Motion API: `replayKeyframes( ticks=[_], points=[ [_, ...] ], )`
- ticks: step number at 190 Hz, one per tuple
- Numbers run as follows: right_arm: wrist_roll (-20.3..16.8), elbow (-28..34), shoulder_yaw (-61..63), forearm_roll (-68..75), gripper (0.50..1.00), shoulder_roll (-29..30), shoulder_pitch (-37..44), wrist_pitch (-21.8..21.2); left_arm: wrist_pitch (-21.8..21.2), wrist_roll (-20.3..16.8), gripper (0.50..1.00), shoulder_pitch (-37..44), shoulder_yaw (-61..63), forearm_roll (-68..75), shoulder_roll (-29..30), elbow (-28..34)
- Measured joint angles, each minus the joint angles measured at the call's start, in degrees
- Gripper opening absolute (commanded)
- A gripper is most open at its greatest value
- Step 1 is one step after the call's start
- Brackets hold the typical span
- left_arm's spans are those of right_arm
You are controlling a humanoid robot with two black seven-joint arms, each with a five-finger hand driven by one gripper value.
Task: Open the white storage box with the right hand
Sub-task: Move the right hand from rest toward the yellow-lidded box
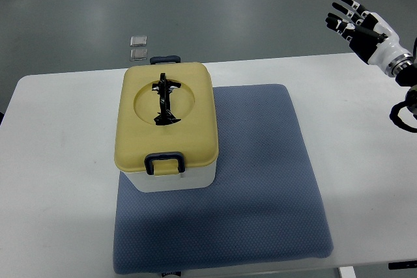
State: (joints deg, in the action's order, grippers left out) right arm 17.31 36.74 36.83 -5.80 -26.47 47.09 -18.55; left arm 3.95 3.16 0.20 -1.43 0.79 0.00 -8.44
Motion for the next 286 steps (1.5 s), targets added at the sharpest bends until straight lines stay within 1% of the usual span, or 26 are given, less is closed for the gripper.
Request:
replayKeyframes(
  ticks=[119, 226, 286],
  points=[
    [-0.1, 0.2, -0.4, -2.1, 0.924, 1.0, 0.2, -0.2, 0.0, -0.3, 1.0, 0.0, 0.0, 0.0, 0.0, -0.2],
    [0.0, 0.3, -1.1, -6.3, 0.924, 6.1, -2.1, 0.3, 0.0, -0.3, 1.0, 0.0, -0.1, 0.0, 0.0, -0.1],
    [0.1, 0.6, -1.1, -7.7, 0.924, 6.4, -2.2, 0.1, 0.0, -0.3, 1.0, 0.1, -0.1, 0.0, 0.0, 0.1]
  ],
)
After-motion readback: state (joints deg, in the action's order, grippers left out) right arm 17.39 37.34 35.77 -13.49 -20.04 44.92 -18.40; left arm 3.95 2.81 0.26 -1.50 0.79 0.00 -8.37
